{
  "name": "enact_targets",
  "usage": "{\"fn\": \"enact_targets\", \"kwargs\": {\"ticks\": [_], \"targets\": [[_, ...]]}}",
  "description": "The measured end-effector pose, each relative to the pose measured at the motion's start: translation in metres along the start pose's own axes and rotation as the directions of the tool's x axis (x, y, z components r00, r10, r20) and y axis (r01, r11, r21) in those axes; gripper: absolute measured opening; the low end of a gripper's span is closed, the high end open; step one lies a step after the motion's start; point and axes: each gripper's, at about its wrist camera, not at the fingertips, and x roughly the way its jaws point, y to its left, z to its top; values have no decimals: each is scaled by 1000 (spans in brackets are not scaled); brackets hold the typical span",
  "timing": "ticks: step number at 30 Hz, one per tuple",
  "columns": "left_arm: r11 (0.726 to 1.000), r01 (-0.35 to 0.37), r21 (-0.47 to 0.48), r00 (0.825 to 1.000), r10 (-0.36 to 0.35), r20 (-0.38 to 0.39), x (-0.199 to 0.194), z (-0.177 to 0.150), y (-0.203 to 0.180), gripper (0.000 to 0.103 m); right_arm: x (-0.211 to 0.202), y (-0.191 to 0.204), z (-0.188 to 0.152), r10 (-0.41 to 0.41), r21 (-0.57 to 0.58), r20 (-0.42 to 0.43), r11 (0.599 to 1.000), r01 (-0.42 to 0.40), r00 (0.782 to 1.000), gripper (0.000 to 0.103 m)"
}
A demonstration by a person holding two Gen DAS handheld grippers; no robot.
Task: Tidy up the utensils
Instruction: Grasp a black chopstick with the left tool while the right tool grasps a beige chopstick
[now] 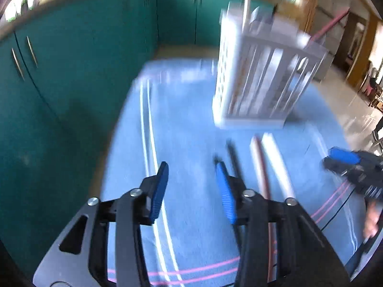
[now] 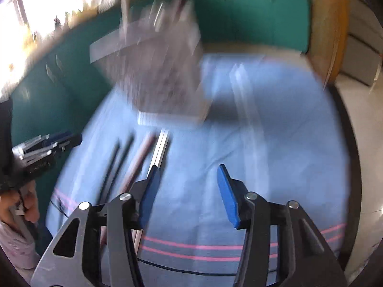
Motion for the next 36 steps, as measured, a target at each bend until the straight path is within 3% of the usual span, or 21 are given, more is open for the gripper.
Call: {"fn": "enact_targets", "kwargs": {"ticks": [3, 7, 11, 15, 20, 28, 36], "targets": [[999, 8, -37, 999, -9, -40, 15, -11, 2, 40, 35, 27, -4, -17, -43, -63, 999, 14, 998, 39], [999, 19, -35, 999, -21, -35, 15, -11, 2, 40, 49, 45, 1, -70, -77, -74, 995, 64, 995, 35], [999, 29, -27, 999, -29, -25, 13, -11, 2, 40, 50, 37, 2, -73, -40, -93, 997, 70, 993, 20], [999, 38, -12, 999, -38, -32, 19, -11, -3, 41, 41, 14, 6, -41, 40, -73, 998, 44, 996, 19], [999, 42, 7, 998, -42, -50, 32, -7, -14, 46, 43, 0, 13, -66, 58, -76, 996, 70, 995, 19], [999, 11, 32, 997, -8, -79, 50, -5, -25, 46, 52, 18, 26, -107, 21, -71, 994, 109, 992, 19], [999, -10, 34, 996, 13, -83, 55, 0, -21, 47, 58, 11, 29, -65, 52, -85, 996, 70, 994, 15]]}}
